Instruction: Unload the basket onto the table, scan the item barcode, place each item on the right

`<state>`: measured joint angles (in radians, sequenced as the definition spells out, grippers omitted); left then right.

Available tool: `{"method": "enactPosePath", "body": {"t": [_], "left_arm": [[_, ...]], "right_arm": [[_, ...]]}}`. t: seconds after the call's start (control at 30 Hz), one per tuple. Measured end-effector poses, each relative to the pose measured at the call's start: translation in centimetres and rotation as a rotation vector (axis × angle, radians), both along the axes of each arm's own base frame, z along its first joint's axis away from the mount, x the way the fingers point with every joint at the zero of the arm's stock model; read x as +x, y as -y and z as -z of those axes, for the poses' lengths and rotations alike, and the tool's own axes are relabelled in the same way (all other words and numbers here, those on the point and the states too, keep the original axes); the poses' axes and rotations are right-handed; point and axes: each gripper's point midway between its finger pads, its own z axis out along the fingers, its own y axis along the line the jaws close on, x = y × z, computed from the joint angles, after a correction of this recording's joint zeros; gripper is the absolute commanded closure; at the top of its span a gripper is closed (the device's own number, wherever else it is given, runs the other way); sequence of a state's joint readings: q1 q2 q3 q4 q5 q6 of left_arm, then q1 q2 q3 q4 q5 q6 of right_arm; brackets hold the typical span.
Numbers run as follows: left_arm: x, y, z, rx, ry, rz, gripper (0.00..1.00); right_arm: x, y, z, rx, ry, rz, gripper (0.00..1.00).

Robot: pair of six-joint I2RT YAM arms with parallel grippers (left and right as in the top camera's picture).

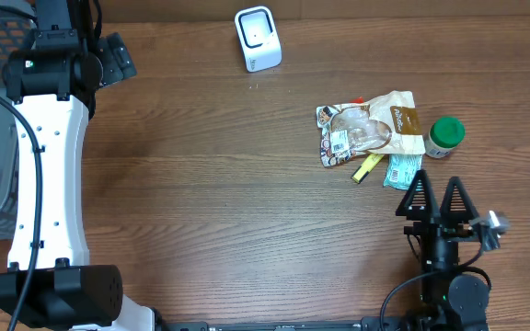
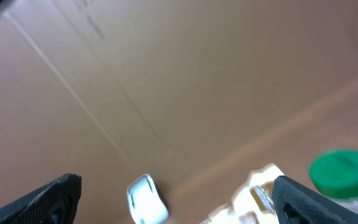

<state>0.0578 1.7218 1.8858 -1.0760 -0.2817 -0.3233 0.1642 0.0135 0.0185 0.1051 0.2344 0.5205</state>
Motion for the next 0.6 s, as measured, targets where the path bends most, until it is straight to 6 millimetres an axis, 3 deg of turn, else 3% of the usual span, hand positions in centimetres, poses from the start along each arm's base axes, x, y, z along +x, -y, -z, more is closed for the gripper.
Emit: {"method": "enactPosePath", "body": {"t": [0.13,0.17,0.43,0.6], "left_arm": [[0.0,0.0,0.0,0.0,0.0,0.0,0.0],[0.0,0.0,0.0,0.0,0.0,0.0,0.0],[0.0,0.0,0.0,0.0,0.0,0.0,0.0],[0.0,0.0,0.0,0.0,0.0,0.0,0.0]], "right_arm": [[0.3,-0.2,4.0,-0.072,-0.164,-0.006,0.0],[0.3,-0.2,4.2,-0.08,-0.175,-0.006,0.0],[0.3,-0.2,3.9,-0.099,-0.161,-0.004,0.0],[0.1,-0.3,0.7,-0.21,-0.04,0.015,0.0]]}}
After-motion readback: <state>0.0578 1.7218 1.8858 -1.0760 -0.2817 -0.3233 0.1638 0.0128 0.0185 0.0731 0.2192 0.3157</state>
